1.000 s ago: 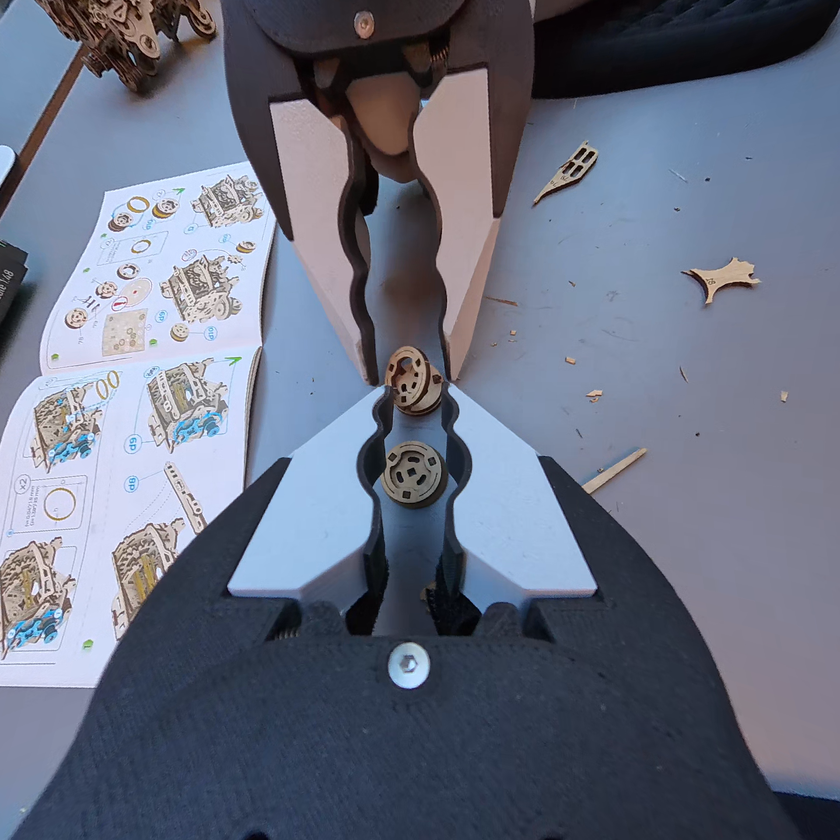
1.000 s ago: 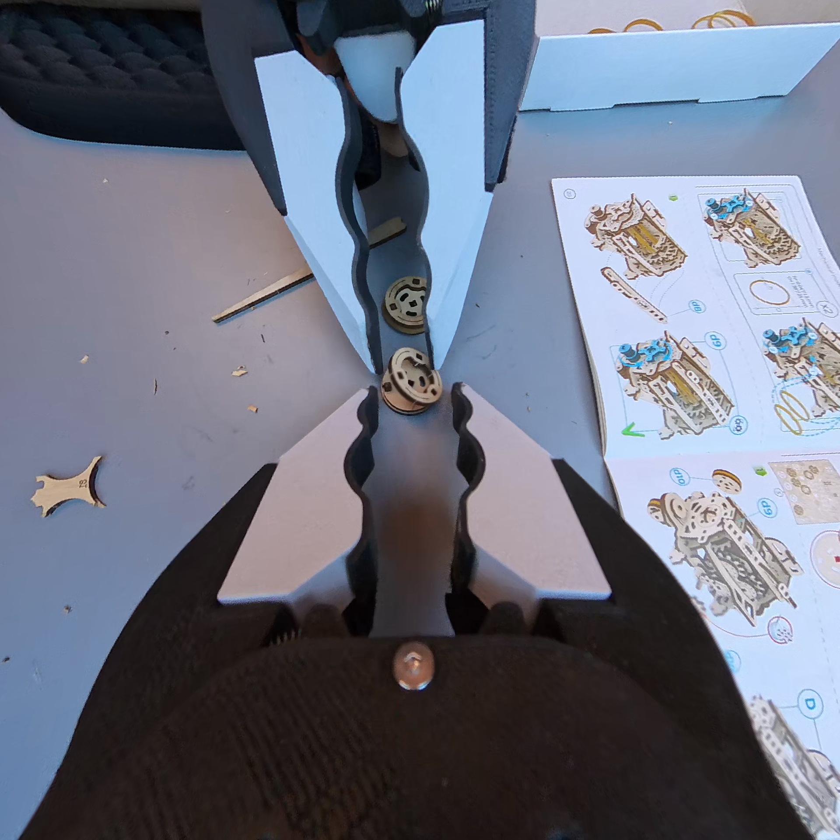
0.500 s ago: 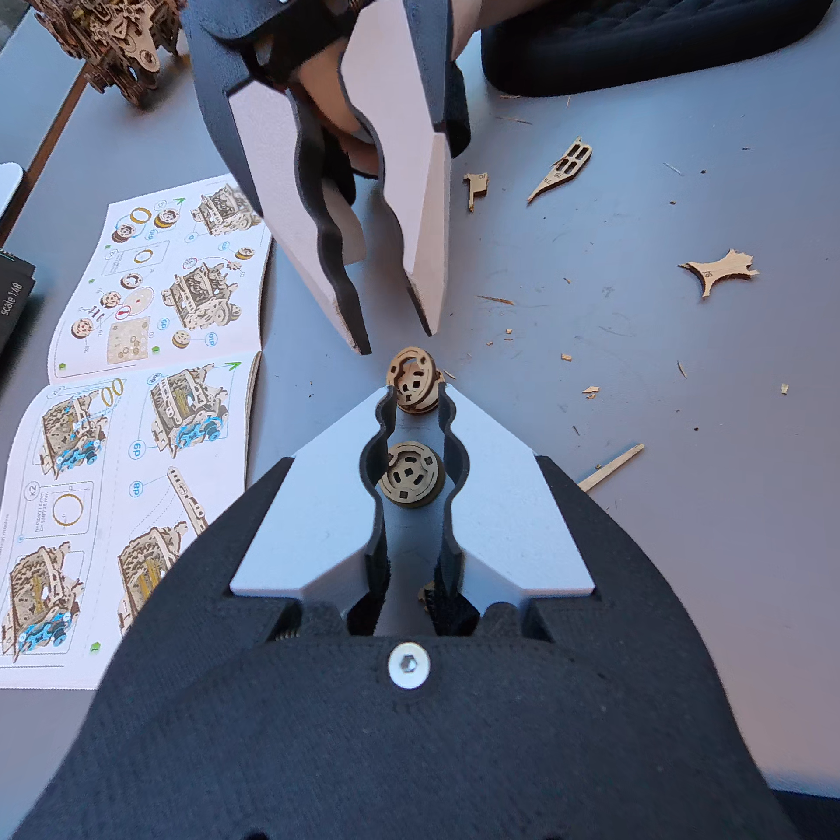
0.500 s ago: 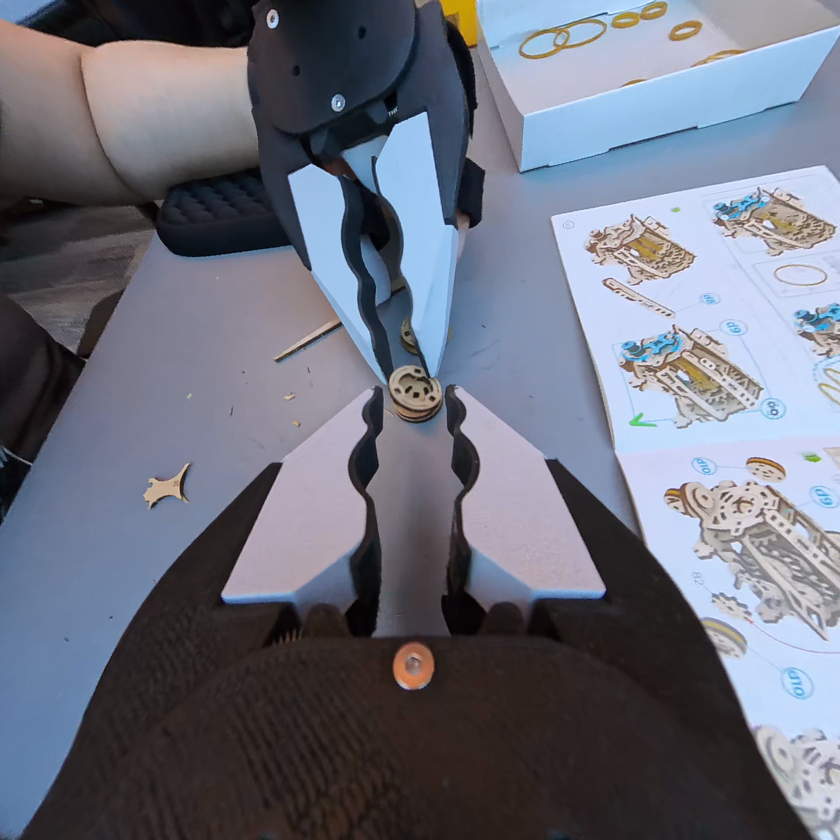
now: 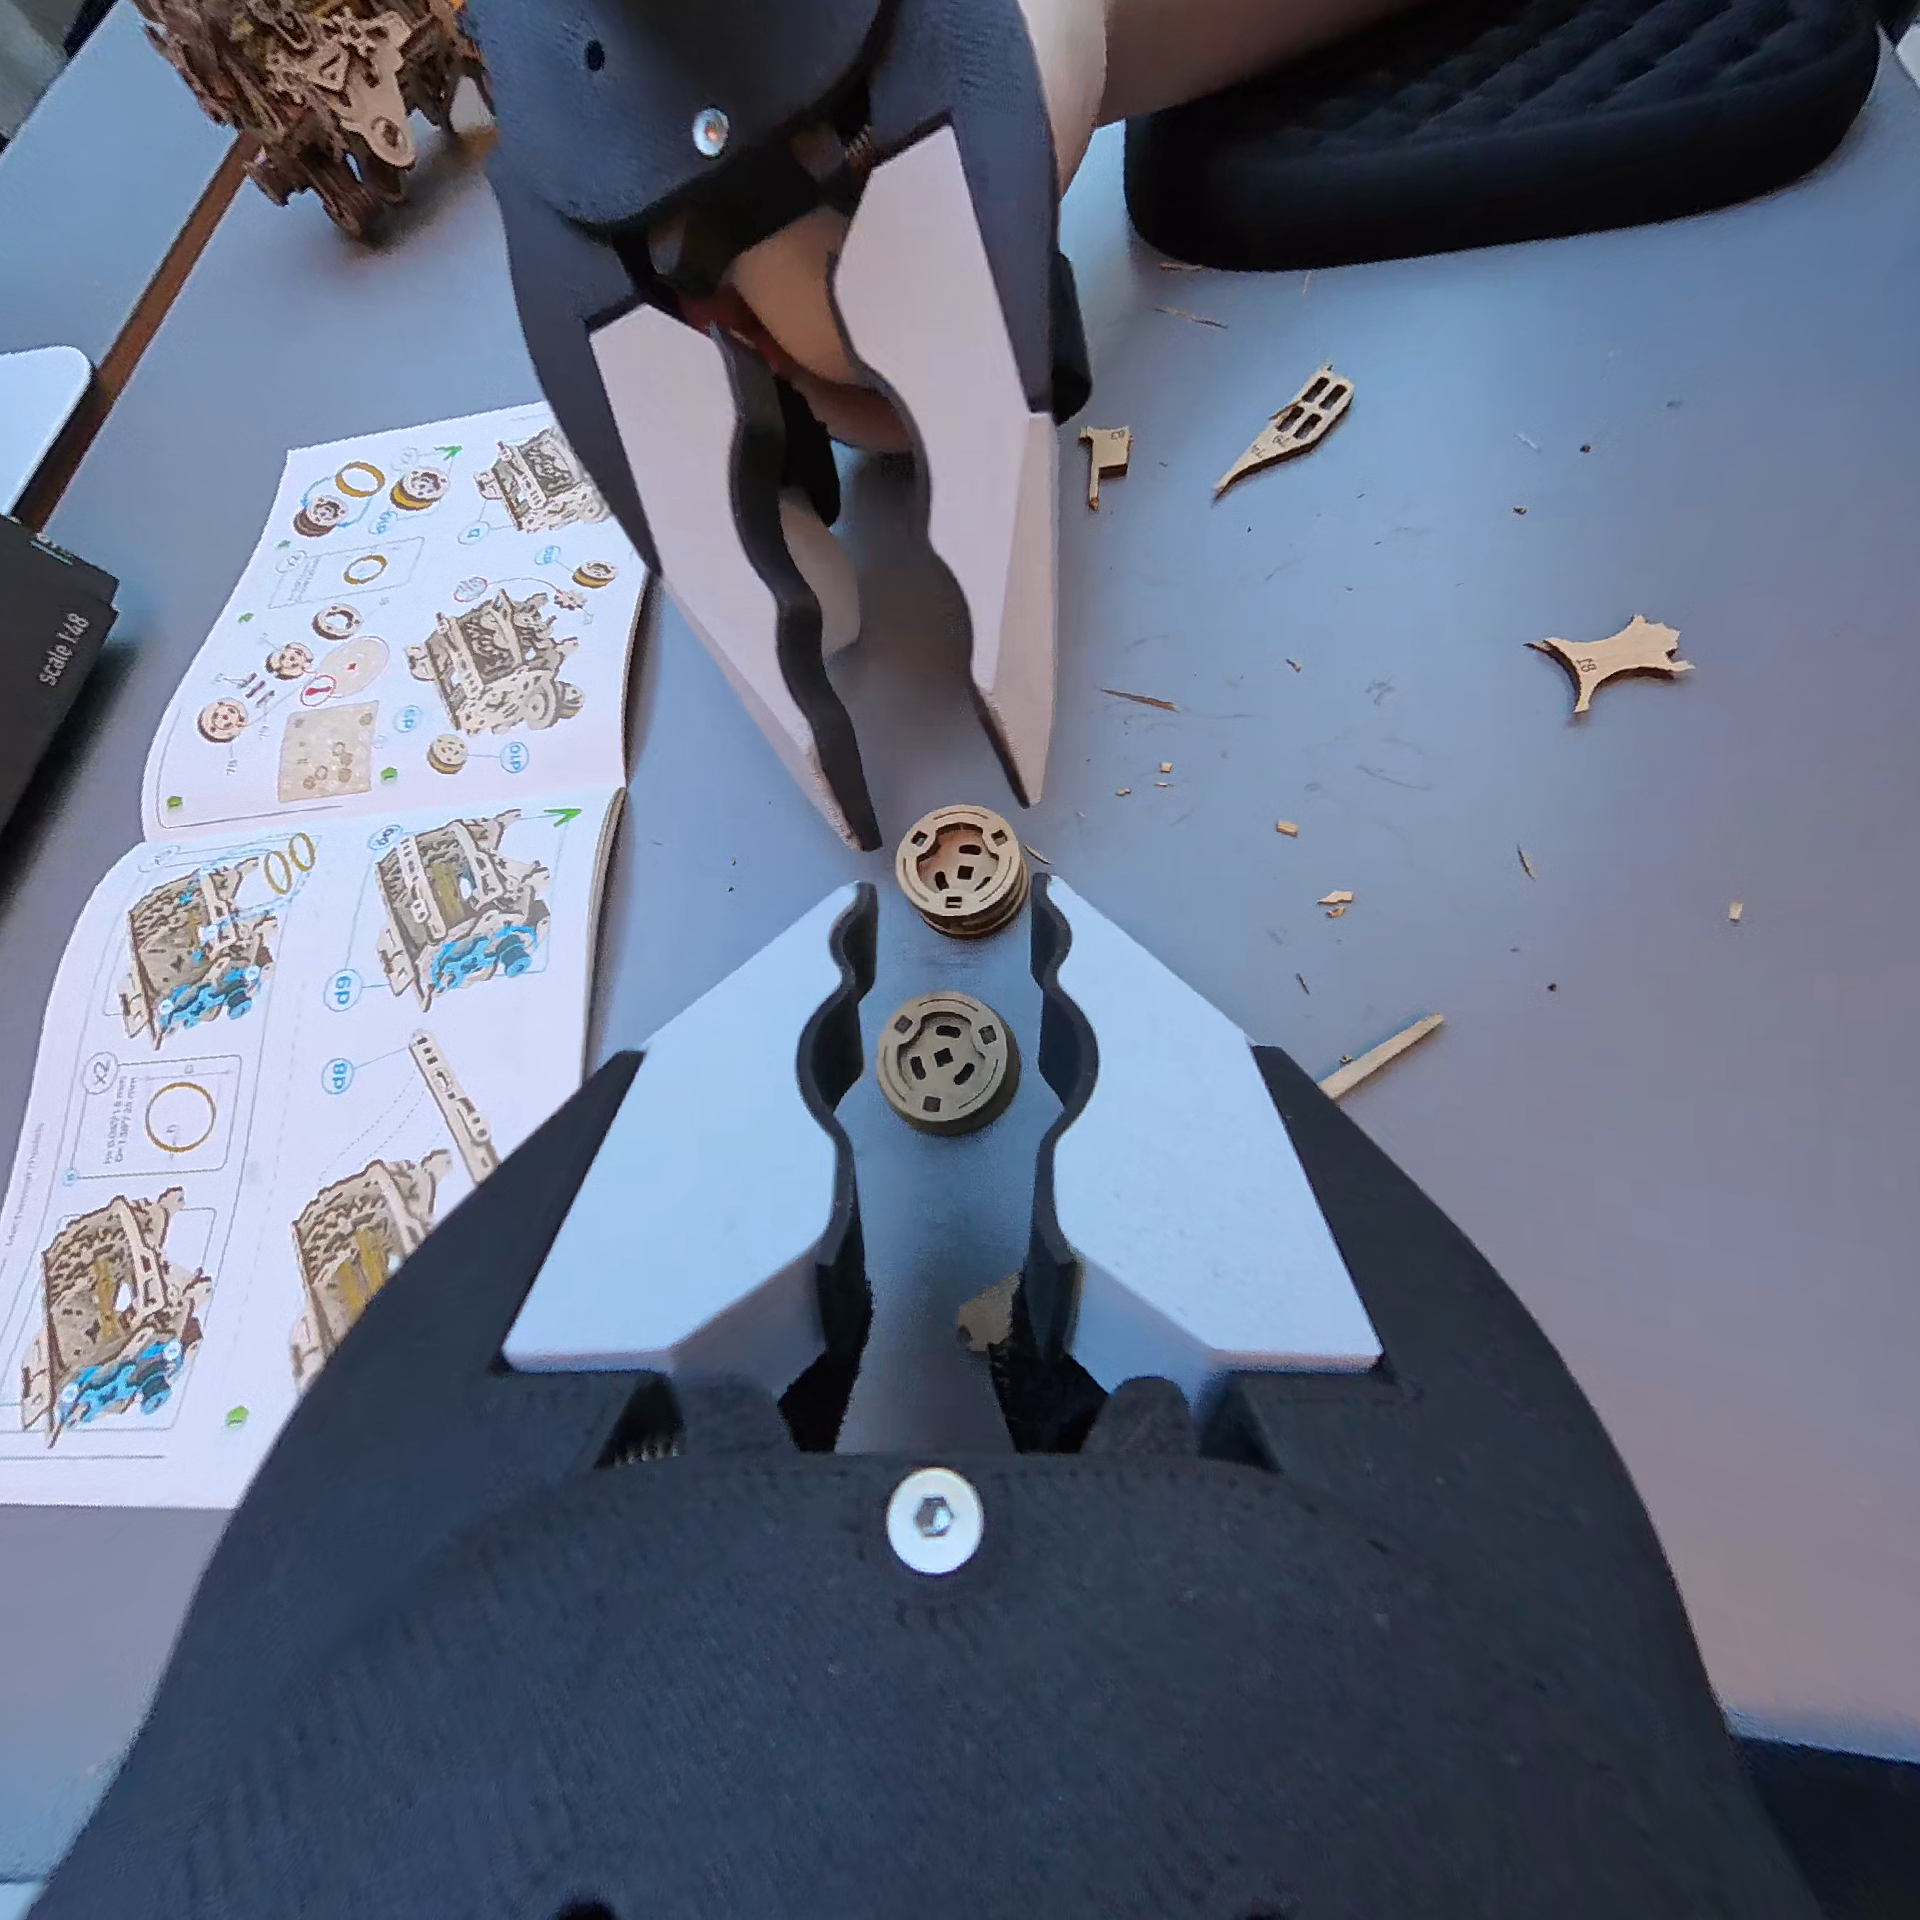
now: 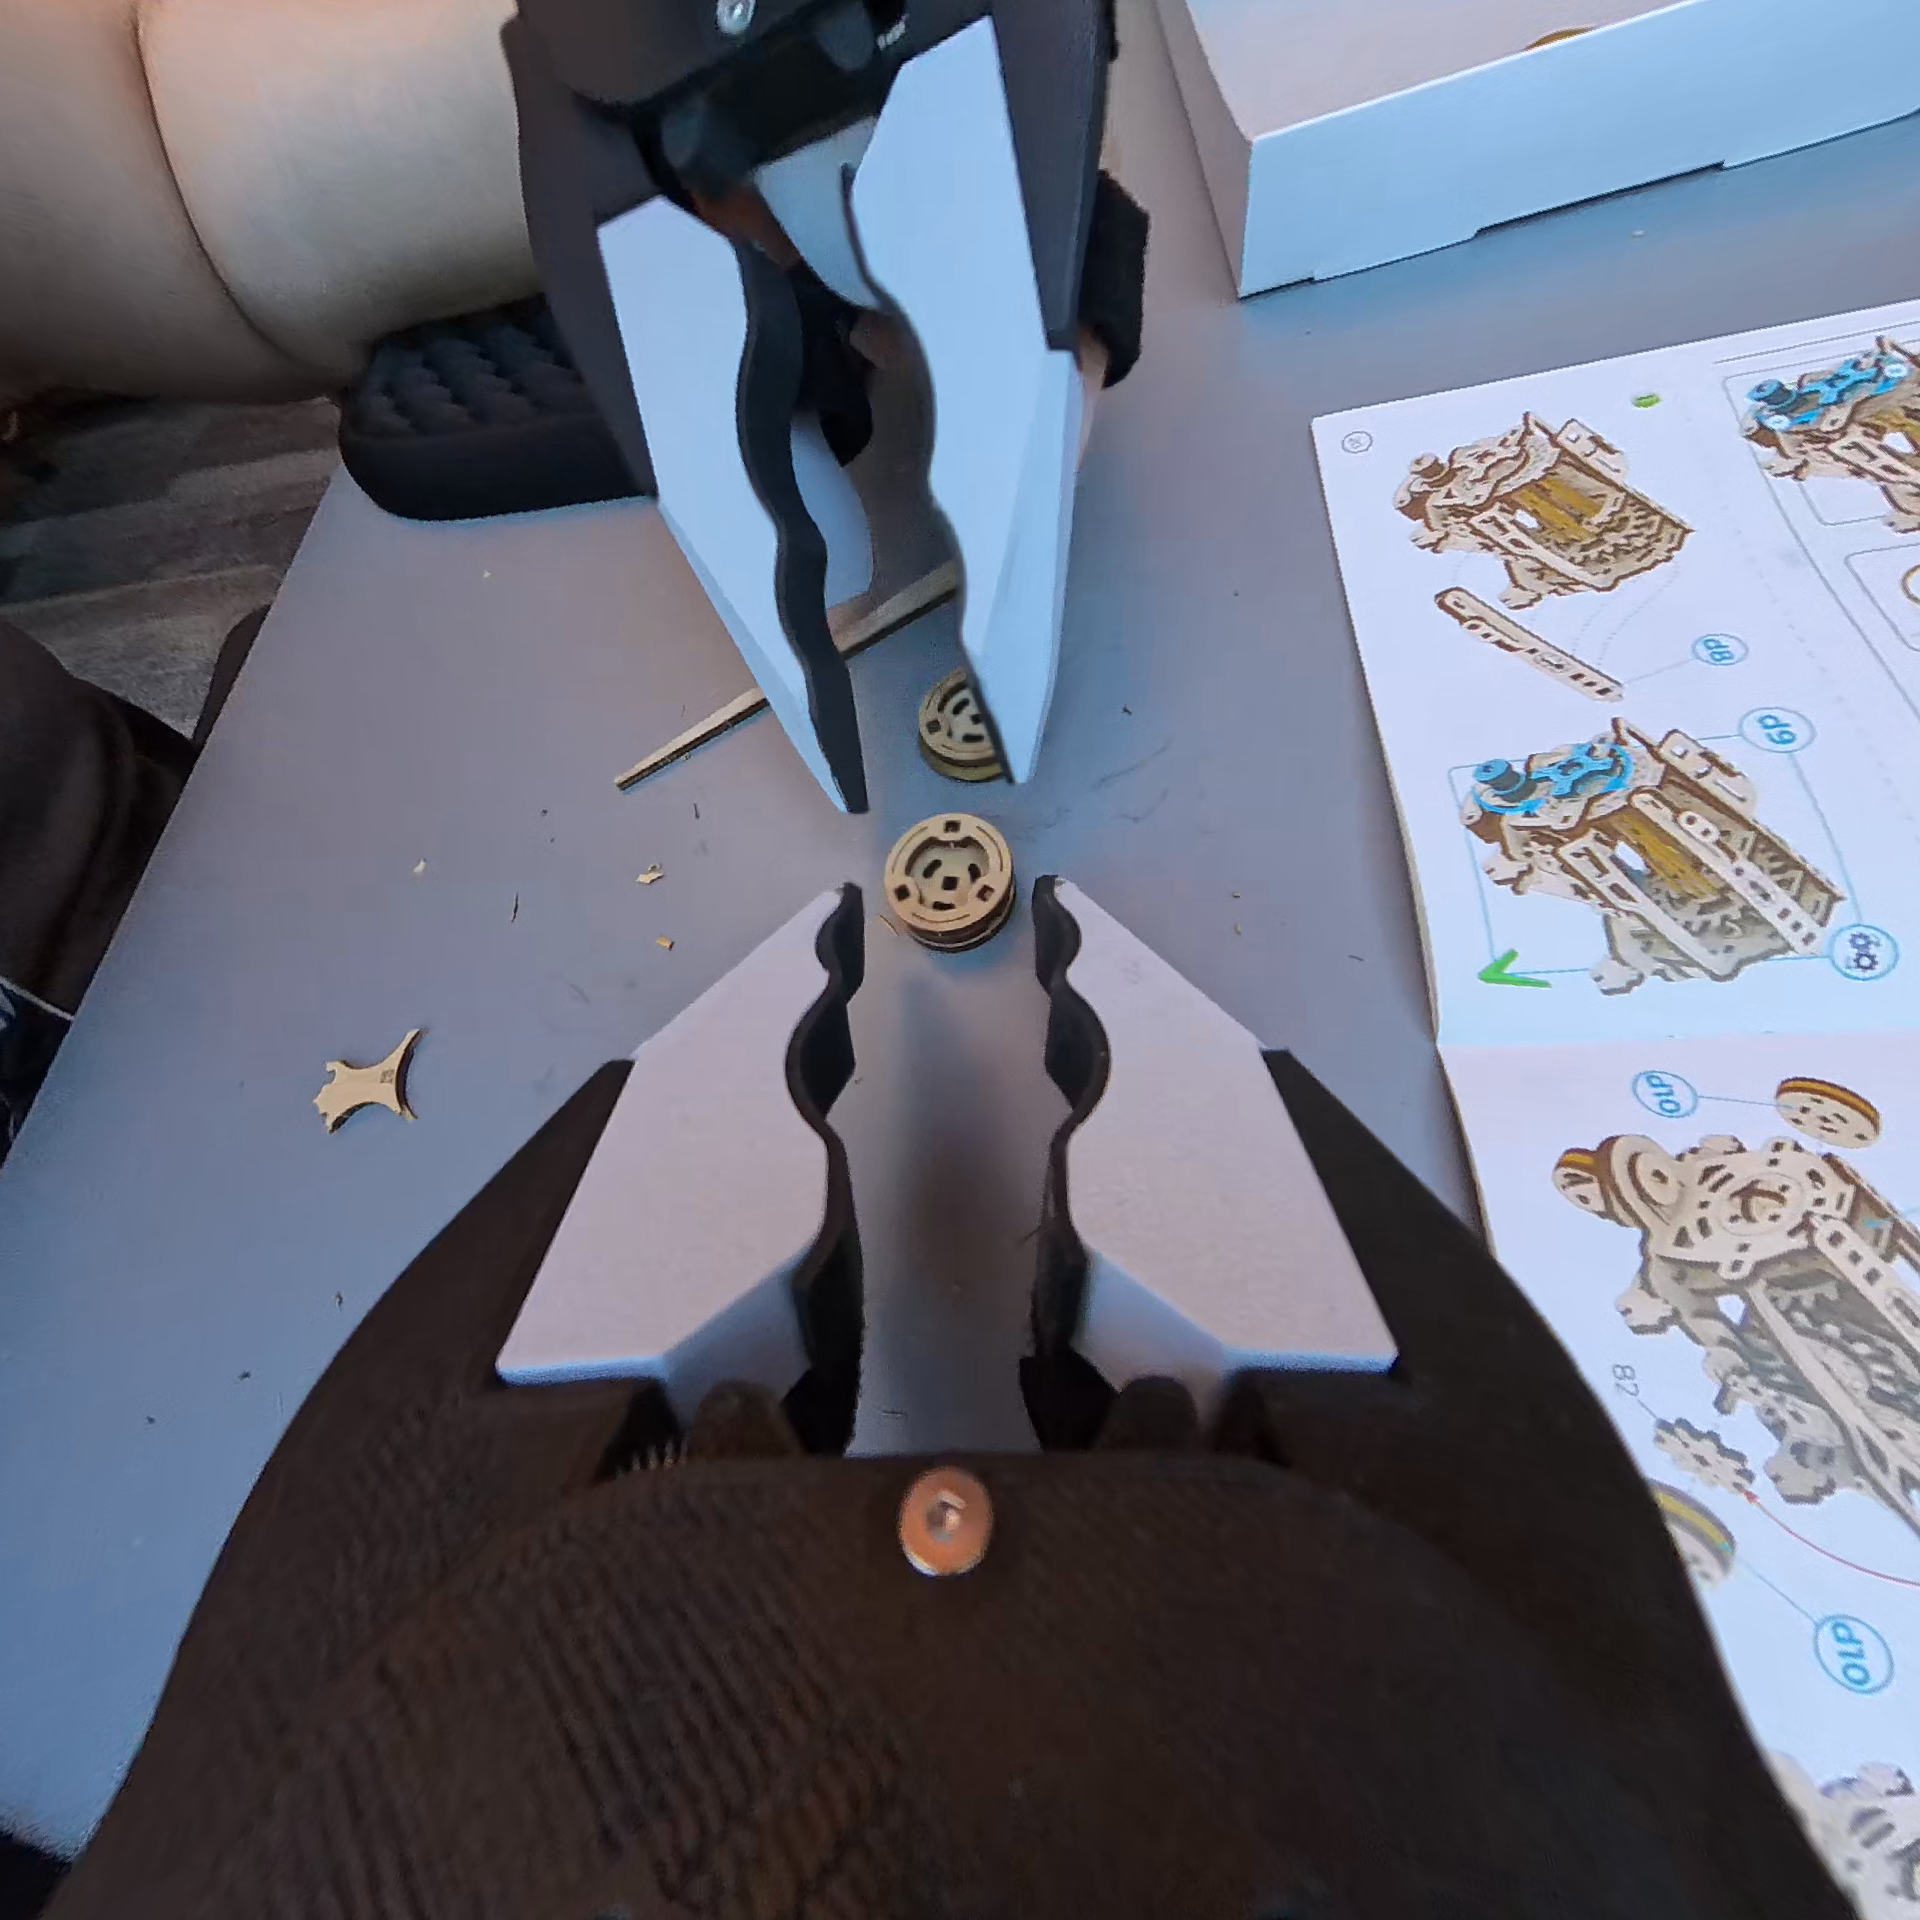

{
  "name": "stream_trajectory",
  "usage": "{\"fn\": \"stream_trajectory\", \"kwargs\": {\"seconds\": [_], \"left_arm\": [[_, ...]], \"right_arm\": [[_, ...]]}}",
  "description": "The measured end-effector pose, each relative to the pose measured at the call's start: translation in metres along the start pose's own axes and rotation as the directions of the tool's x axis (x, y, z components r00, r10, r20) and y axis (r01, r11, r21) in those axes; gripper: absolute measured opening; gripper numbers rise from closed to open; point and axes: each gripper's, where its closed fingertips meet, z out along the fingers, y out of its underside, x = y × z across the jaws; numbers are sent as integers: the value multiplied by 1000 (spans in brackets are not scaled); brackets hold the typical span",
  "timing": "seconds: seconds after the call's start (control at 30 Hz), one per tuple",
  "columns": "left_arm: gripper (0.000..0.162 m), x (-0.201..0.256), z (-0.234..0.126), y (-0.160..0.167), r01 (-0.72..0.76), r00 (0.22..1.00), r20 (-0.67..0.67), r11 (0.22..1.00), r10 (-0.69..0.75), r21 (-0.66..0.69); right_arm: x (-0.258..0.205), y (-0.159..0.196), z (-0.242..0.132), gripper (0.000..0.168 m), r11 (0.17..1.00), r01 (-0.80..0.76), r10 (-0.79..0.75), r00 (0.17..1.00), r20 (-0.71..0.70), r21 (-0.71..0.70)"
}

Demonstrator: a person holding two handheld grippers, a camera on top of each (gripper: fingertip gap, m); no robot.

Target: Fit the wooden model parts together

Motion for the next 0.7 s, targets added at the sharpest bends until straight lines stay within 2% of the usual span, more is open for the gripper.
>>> {"fn": "stream_trajectory", "kwargs": {"seconds": [0.23, 0.43, 0.7], "left_arm": [[34, 1, 1, -1, 93, 995, -19, 996, -94, -15], [34, 1, 9, 7, 100, 995, -13, 993, -101, -66], [29, -1, 9, 7, 101, 995, -11, 993, -101, -57]], "right_arm": [[-2, 4, 0, 37, 958, 280, -282, 959, -26, -55], [1, 4, 2, 33, 955, 292, -294, 955, -32, -51], [2, 3, 2, 27, 950, 308, -310, 950, -45, -51]]}}
